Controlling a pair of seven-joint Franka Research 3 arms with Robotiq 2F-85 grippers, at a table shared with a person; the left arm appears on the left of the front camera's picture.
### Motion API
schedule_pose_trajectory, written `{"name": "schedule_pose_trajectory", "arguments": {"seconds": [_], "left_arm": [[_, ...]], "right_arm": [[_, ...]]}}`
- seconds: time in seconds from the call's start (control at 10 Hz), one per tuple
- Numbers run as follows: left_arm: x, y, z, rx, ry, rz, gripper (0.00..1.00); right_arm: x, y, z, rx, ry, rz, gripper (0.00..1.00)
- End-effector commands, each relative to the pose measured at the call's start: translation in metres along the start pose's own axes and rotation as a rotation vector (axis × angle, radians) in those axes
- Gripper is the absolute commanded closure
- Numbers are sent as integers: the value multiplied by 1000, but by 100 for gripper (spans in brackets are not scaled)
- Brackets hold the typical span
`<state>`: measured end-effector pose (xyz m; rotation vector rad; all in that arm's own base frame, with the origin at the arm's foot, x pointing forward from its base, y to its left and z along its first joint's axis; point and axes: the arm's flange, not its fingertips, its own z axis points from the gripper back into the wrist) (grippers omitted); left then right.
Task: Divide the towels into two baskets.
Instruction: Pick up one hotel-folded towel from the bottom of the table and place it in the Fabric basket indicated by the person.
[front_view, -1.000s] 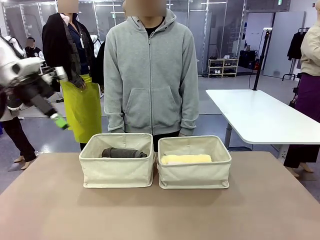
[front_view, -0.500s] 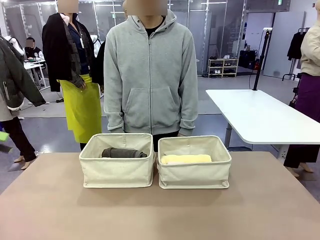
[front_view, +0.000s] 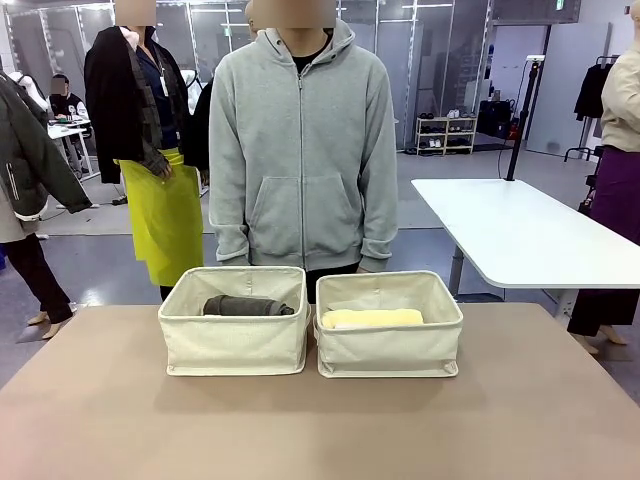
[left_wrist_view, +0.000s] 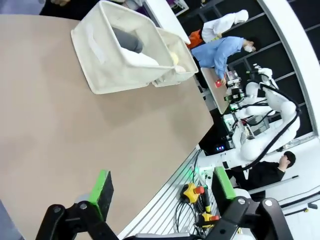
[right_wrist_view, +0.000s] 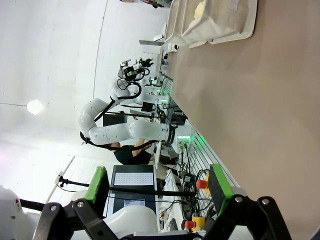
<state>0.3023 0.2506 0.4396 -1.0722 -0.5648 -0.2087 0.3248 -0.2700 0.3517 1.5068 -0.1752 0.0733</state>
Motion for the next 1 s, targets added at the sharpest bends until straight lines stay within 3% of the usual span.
{"name": "schedule_pose_trajectory", "arguments": {"seconds": [0.0,0.9], "left_arm": [[-5,-1,-3,-11,-9,3,0],[-5,-1,-3,-11,-9,3,0]], "right_arm": [[-1,2,0,9,1,19,0],[-1,2,0,9,1,19,0]]}}
